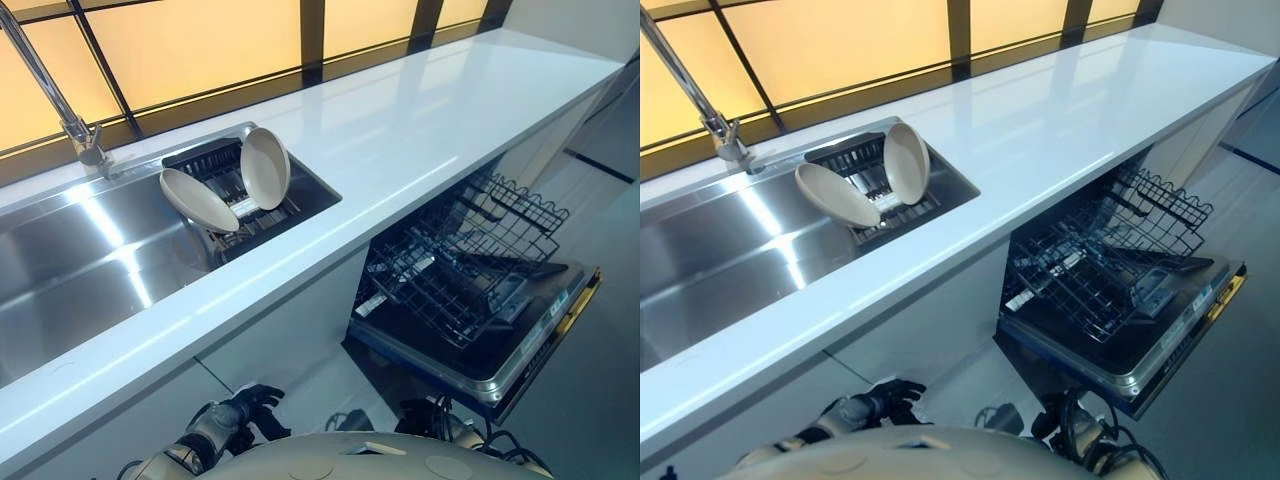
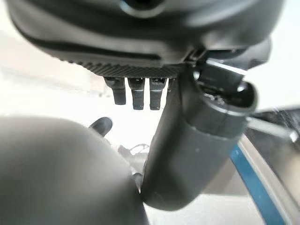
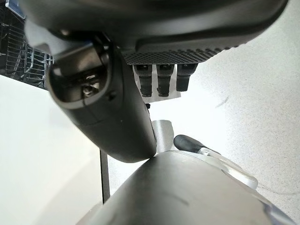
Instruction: Pick up plates and place into dishwasher.
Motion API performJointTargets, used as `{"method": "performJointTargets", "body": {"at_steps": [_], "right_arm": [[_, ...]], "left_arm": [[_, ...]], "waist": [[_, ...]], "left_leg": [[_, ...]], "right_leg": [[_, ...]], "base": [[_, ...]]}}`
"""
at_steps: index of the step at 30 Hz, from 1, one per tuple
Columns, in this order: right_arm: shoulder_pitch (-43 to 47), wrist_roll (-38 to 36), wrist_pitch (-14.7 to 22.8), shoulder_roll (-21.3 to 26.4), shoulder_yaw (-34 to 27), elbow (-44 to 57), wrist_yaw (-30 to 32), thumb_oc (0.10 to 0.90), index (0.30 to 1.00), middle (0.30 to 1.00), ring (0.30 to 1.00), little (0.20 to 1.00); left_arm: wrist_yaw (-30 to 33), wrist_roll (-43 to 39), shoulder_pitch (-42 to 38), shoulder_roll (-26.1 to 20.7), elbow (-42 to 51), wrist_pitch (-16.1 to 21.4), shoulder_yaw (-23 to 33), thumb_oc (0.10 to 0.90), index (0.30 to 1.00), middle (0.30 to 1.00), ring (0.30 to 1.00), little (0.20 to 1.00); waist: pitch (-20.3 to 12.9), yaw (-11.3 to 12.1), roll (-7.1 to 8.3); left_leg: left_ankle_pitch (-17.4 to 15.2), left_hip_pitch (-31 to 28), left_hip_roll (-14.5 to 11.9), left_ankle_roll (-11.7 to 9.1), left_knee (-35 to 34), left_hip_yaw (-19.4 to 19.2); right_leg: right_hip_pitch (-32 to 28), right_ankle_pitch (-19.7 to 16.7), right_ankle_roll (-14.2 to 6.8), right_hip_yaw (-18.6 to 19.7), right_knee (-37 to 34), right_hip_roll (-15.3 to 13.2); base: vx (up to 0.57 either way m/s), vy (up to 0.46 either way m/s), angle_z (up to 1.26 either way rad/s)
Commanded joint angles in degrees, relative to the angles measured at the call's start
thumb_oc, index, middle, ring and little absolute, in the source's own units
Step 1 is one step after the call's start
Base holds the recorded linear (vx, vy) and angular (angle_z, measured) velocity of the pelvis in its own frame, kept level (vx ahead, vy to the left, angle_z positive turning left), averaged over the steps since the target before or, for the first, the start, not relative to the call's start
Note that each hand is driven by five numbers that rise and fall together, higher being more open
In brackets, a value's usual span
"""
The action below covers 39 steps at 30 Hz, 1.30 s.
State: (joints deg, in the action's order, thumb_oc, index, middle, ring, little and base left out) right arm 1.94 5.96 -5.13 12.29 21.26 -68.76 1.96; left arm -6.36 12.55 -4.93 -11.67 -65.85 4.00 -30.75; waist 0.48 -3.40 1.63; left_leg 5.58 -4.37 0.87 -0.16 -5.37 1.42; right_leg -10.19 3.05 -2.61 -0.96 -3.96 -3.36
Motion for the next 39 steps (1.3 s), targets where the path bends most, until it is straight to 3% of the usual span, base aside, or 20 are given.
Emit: {"method": "performJointTargets", "body": {"at_steps": [1,4,14,17,22,27,31,39], "right_arm": [[2.8,1.8,0.3,0.9,2.8,0.3,-1.1,0.800,0.900,0.900,0.900,0.900],[3.2,1.7,-0.4,1.2,3.8,1.4,-1.5,0.800,0.900,0.900,0.900,0.900],[2.4,0.6,-3.8,2.1,4.4,6.4,-1.3,0.800,0.900,0.900,0.900,0.900],[1.6,0.7,-3.7,2.1,3.6,6.9,-0.8,0.800,0.900,0.900,0.900,0.900],[1.1,-0.3,-3.1,1.2,3.3,6.3,0.3,0.800,0.900,0.900,0.900,0.900],[1.0,-1.7,-3.2,0.4,4.1,5.9,1.1,0.800,0.900,0.900,0.900,0.900],[0.4,-2.9,-2.7,-0.1,4.6,6.3,2.3,0.800,0.900,0.900,0.900,0.900],[-1.0,-2.4,-0.6,-0.2,4.5,6.6,2.5,0.800,0.900,0.900,0.900,0.900]], "left_arm": [[1.8,6.2,-5.4,-1.4,-0.3,4.7,-4.4,0.800,0.900,0.900,0.900,0.900],[2.3,6.2,-7.6,-1.7,4.6,6.7,-7.4,0.800,0.900,0.900,0.900,0.900],[-7.6,-3.7,-15.1,-8.2,38.8,3.5,-10.2,0.800,0.900,0.900,0.900,0.900],[-12.0,-5.9,-17.9,-11.3,55.0,2.3,-8.9,0.800,0.900,0.900,0.900,0.900],[-15.2,-14.1,-22.3,-13.3,72.7,-0.3,-5.7,0.800,0.900,0.900,0.900,0.900],[-12.6,-15.3,-28.0,-14.7,81.8,3.8,-1.9,0.800,0.900,0.900,0.900,0.900],[-8.4,-9.3,-33.2,-16.7,86.5,6.2,2.3,0.800,0.900,0.900,0.900,0.900],[-3.1,-6.2,-39.4,-23.5,89.4,6.8,8.1,0.800,0.900,0.900,0.900,0.900]], "waist": [[2.9,1.4,-0.91],[3.1,1.0,-0.97],[3.8,0.7,-1.52],[3.7,0.9,-1.88],[3.4,1.4,-2.07],[2.8,1.7,-1.94],[2.2,2.0,-1.95],[0.6,2.0,-2.00]], "left_leg": [[-5.8,-1.8,3.3,3.1,0.4,-2.1],[-5.7,-1.7,3.3,3.1,0.4,-2.3],[-5.6,-1.5,3.4,3.2,0.4,-2.0],[-5.7,-1.4,3.6,3.4,0.4,-1.5],[-6.0,-1.7,3.8,3.7,0.4,-0.6],[-6.4,-1.9,4.0,3.7,0.4,0.0],[-6.5,-1.9,4.1,3.4,0.4,0.3],[-6.4,-1.8,4.3,2.9,0.4,0.7]], "right_leg": [[5.9,-4.8,-0.6,-2.3,2.7,2.1],[6.1,-4.9,-0.7,-2.0,2.8,2.2],[6.3,-5.2,-1.0,-2.0,2.8,2.4],[6.1,-5.4,-1.2,-2.3,2.4,2.2],[5.3,-5.4,-1.4,-2.9,1.7,2.0],[4.7,-5.4,-1.3,-3.4,1.1,1.8],[4.2,-5.3,-1.2,-4.0,0.7,1.7],[3.8,-4.9,-1.2,-4.5,0.2,1.6]], "base": [[0.00,0.000,0.00],[-0.02,0.003,-0.05],[-0.01,0.000,0.00],[-0.01,-0.003,0.04],[0.01,-0.026,0.08],[0.02,-0.027,0.11],[0.01,-0.015,0.06],[0.01,-0.004,0.02]]}}
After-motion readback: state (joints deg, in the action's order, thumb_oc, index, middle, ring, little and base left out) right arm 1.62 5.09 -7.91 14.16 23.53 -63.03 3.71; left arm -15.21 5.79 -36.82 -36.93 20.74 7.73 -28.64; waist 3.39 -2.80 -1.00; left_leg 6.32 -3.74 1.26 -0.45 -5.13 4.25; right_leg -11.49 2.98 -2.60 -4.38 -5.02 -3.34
